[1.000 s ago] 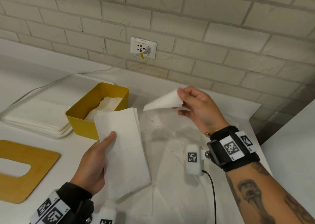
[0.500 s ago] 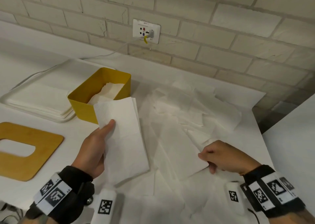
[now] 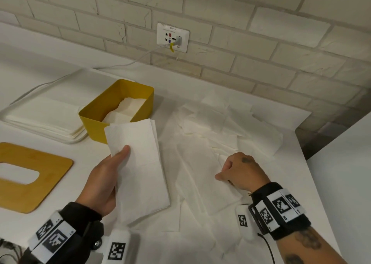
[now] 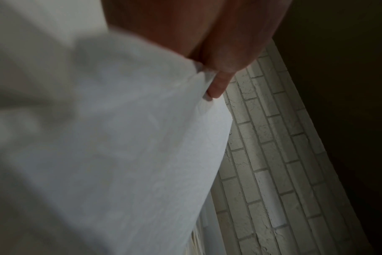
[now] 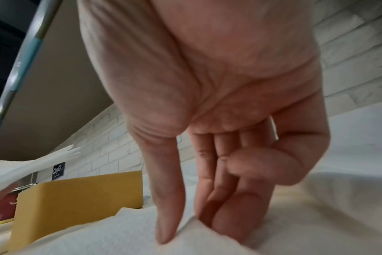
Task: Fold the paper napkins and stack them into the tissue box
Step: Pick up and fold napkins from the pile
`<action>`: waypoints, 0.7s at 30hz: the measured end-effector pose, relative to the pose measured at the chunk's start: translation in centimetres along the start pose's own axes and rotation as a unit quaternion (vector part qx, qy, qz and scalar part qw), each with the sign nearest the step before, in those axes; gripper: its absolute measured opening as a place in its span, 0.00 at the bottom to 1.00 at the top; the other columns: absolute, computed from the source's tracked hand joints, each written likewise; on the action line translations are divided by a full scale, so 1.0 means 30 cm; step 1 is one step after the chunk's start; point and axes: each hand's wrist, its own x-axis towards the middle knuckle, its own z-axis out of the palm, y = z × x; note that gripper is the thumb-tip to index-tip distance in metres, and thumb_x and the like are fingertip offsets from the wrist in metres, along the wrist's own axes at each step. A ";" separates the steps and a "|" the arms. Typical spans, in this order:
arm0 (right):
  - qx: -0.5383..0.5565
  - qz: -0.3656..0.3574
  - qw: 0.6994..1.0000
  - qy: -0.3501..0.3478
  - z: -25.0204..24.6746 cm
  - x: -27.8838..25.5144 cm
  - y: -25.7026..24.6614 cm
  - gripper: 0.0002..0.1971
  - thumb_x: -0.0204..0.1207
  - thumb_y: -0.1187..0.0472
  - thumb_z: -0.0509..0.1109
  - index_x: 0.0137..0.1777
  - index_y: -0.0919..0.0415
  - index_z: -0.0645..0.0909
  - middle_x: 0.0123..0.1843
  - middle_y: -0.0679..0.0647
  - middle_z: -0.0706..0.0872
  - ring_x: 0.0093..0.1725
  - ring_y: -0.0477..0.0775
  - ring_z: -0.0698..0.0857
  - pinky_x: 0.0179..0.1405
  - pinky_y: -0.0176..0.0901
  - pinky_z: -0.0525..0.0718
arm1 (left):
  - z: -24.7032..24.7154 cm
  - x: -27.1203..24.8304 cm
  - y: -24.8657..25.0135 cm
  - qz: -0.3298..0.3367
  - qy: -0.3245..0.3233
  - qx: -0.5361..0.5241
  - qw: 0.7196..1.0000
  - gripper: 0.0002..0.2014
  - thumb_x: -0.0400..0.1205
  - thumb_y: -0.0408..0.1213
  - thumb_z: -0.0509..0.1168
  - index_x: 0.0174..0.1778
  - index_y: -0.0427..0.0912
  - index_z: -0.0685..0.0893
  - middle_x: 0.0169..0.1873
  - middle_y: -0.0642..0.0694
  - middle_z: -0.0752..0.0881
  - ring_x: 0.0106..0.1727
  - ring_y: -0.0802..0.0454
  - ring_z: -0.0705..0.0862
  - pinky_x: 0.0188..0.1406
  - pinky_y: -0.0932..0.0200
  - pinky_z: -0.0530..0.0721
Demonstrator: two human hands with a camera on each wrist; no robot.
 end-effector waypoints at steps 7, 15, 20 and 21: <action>0.189 -0.052 0.980 0.031 -0.001 -0.018 0.029 0.06 0.73 0.63 0.82 0.46 0.54 0.87 0.45 0.50 0.89 0.47 0.48 0.88 0.48 0.37 0.83 | 0.025 -0.001 0.006 -0.003 -0.004 0.003 1.000 0.11 0.88 0.46 0.63 0.61 0.47 0.84 0.46 0.46 0.95 0.42 0.48 0.95 0.47 0.44 0.85; 0.538 -0.069 0.835 -0.097 -0.093 -0.069 0.056 0.13 0.81 0.72 0.69 0.59 0.59 0.89 0.41 0.63 0.80 0.36 0.51 0.81 0.35 0.36 0.83 | 0.075 0.003 0.010 0.007 -0.013 0.037 0.999 0.14 0.87 0.48 0.65 0.65 0.46 0.86 0.53 0.45 0.94 0.54 0.43 0.92 0.53 0.43 0.86; 0.635 -0.081 0.765 -0.073 -0.100 -0.095 0.044 0.12 0.76 0.73 0.69 0.48 0.60 0.93 0.48 0.57 0.89 0.48 0.55 0.84 0.44 0.43 0.84 | 0.123 -0.021 0.022 0.092 -0.022 0.121 0.988 0.09 0.88 0.46 0.63 0.56 0.50 0.88 0.46 0.54 0.95 0.45 0.54 0.93 0.45 0.52 0.85; 0.655 -0.087 0.748 -0.070 -0.110 -0.106 0.035 0.11 0.73 0.71 0.70 0.47 0.59 0.93 0.47 0.57 0.88 0.49 0.57 0.83 0.46 0.45 0.82 | 0.132 -0.027 0.028 0.122 -0.018 0.144 0.982 0.09 0.88 0.46 0.63 0.55 0.50 0.88 0.46 0.56 0.94 0.47 0.56 0.93 0.46 0.54 0.85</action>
